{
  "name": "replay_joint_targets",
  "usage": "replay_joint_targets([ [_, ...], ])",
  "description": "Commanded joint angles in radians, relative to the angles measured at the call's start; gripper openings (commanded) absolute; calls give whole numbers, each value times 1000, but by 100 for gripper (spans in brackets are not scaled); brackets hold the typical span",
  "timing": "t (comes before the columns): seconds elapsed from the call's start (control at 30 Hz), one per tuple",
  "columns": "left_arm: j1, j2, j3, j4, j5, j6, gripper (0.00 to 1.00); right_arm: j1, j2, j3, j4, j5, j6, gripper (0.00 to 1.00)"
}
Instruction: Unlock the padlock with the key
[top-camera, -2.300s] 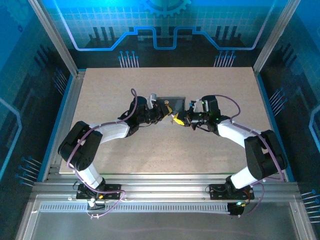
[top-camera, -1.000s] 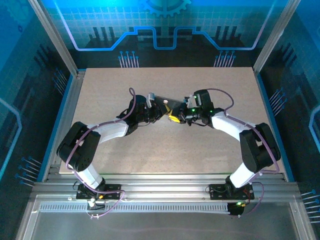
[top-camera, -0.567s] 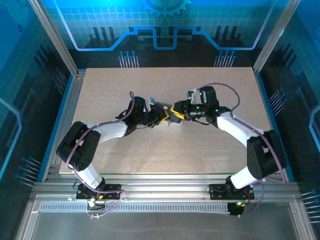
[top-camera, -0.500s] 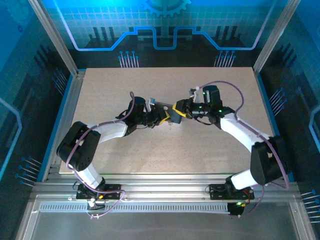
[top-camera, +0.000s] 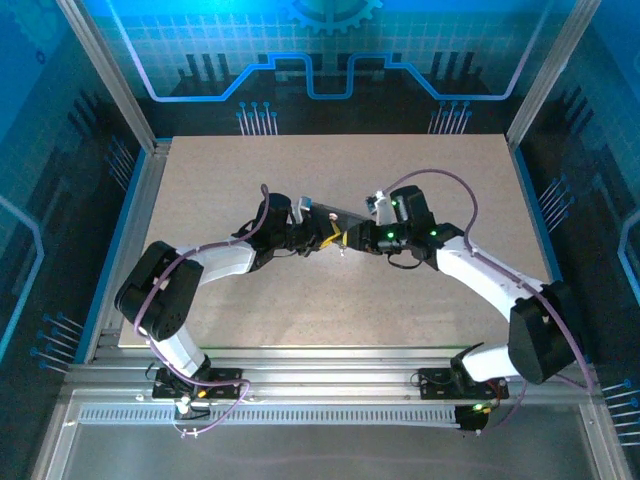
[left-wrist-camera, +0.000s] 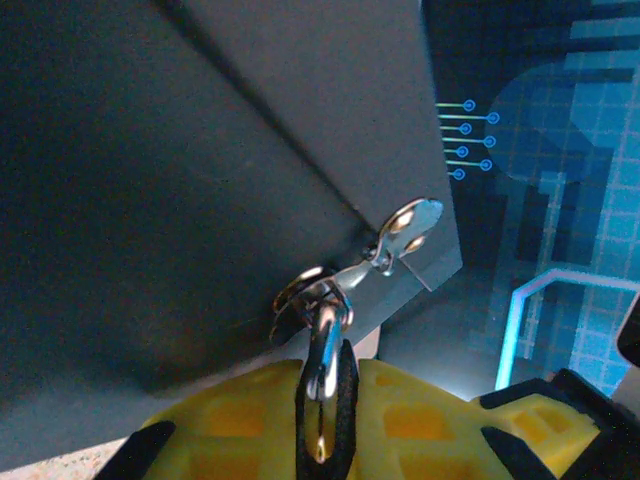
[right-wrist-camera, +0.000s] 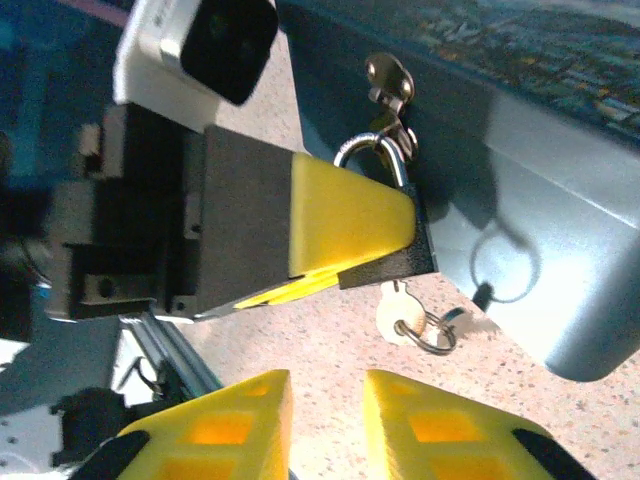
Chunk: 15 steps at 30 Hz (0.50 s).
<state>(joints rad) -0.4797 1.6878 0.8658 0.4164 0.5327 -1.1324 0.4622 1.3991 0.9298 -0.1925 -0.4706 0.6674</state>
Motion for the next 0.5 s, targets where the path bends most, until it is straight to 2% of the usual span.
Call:
replay_joint_targets([
  [0.0,5,2,-7,30,39,-22,0,5,32,3,-33,38,-60,21],
  [0.1,6,1,-5,25,36,-20,0,9,50,9,-55,50,-65,22],
  [0.17,7,1,-1,24,37,-21,0,16,52,9,-77,79,-80,30],
  [0.27,6,3,3,25,39,-22,0,21,52,-6,-63,72,-91,33],
  [0.47,7,4,1,37,48,-32,0,27,80,5,-27,57,-94,29],
])
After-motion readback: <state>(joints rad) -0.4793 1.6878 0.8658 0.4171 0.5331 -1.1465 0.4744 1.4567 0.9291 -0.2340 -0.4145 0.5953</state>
